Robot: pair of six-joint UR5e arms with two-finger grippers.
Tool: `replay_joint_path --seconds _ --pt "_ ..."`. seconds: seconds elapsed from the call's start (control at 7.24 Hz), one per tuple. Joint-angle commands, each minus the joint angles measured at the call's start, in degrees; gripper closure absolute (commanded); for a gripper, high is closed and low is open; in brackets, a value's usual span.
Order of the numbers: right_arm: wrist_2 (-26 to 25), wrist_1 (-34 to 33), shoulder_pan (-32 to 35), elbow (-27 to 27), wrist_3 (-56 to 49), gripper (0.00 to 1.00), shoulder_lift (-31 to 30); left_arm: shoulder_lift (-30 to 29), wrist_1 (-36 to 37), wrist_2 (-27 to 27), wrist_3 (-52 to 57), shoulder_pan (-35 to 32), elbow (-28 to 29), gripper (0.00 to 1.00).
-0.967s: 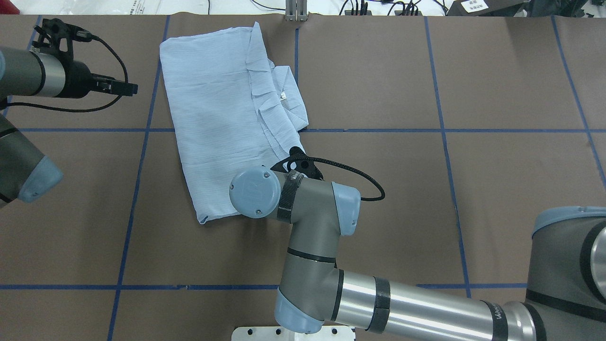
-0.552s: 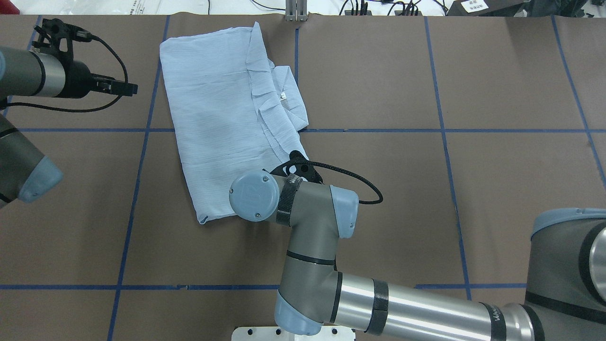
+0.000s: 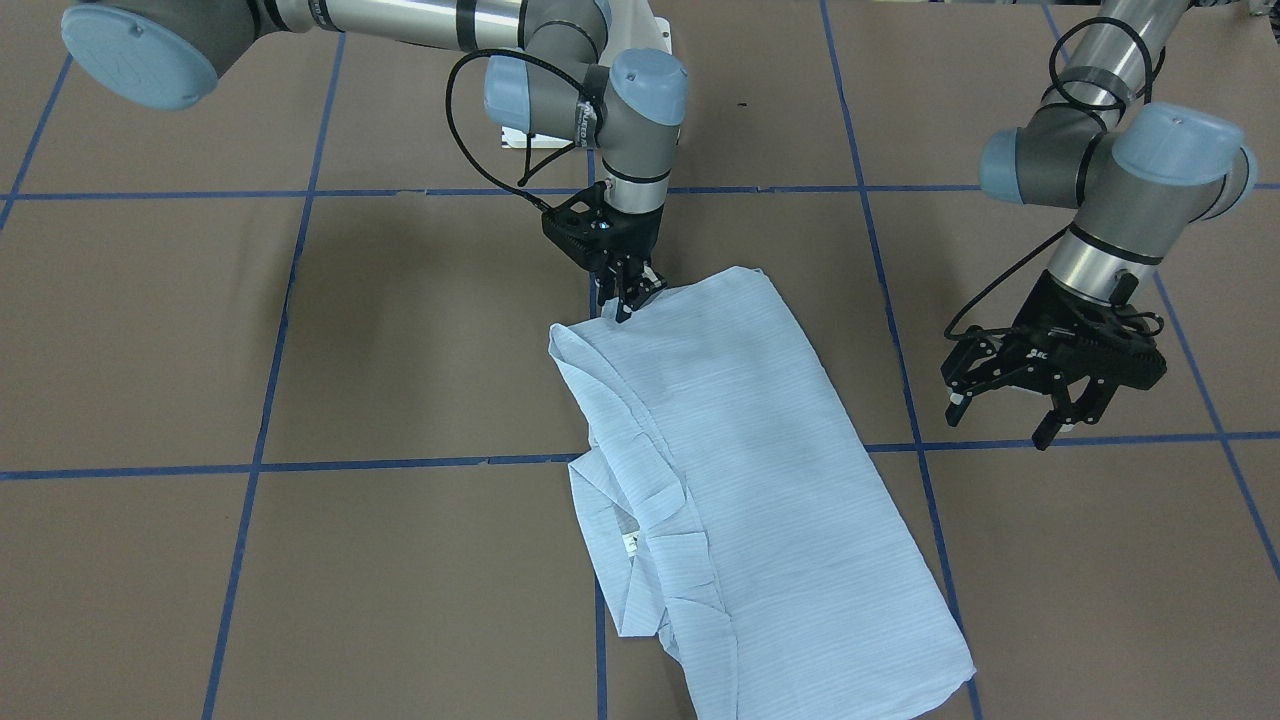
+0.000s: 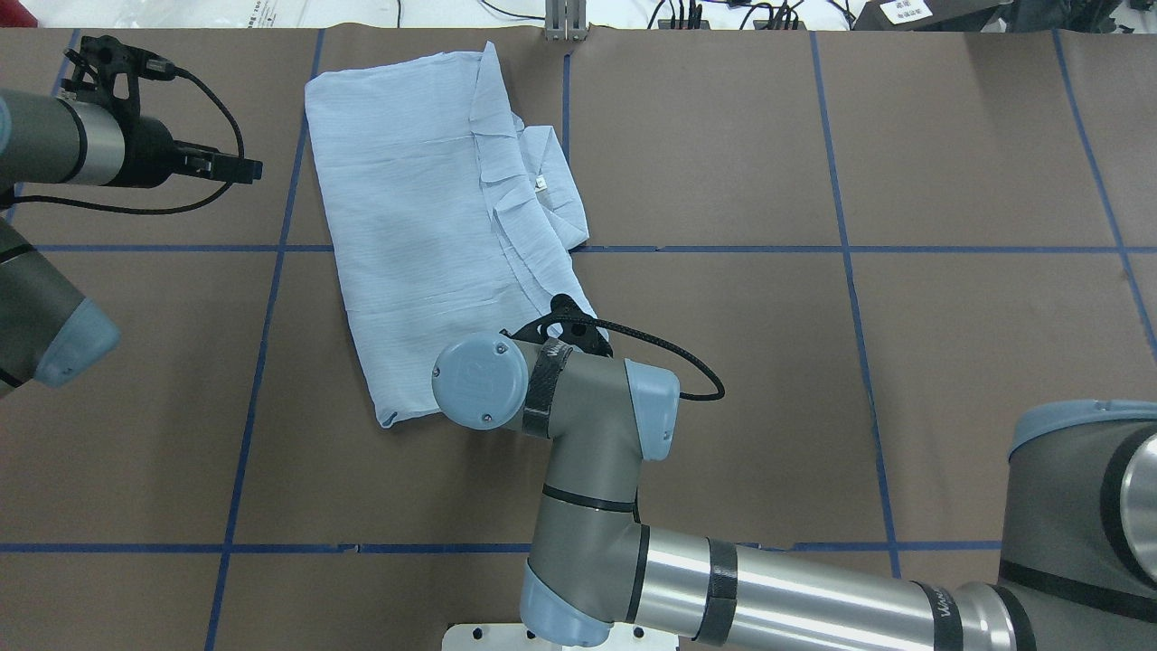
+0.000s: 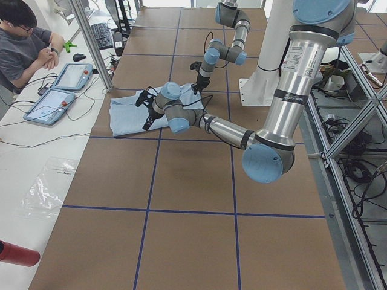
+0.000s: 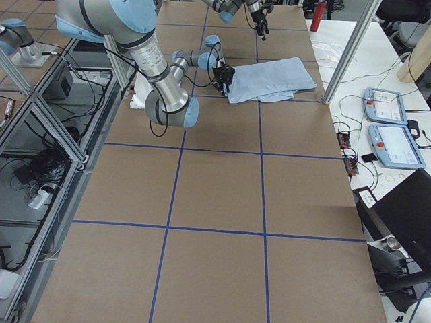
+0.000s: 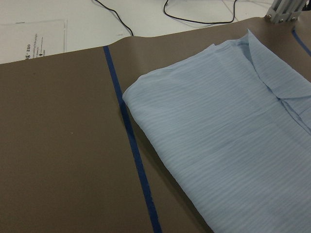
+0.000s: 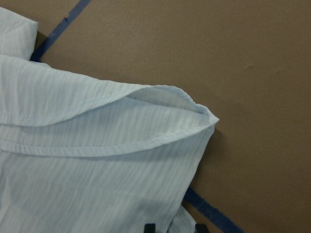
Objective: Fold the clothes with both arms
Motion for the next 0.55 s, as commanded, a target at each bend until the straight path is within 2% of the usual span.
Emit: replay_joint_path --seconds 0.0,0.28,0.41 --pt "-0.4 0.1 0.0 -0.2 0.2 0.67 0.1 0.0 0.0 0.0 0.0 0.1 0.2 0.00" --pt "-1.2 0.1 0.2 -0.6 0.1 0.71 0.1 0.1 0.0 0.0 0.0 0.1 0.2 0.00" --pt "-1.2 0.2 0.5 -0.6 0.3 1.00 0.2 0.0 0.0 -0.1 0.0 0.1 0.1 0.00"
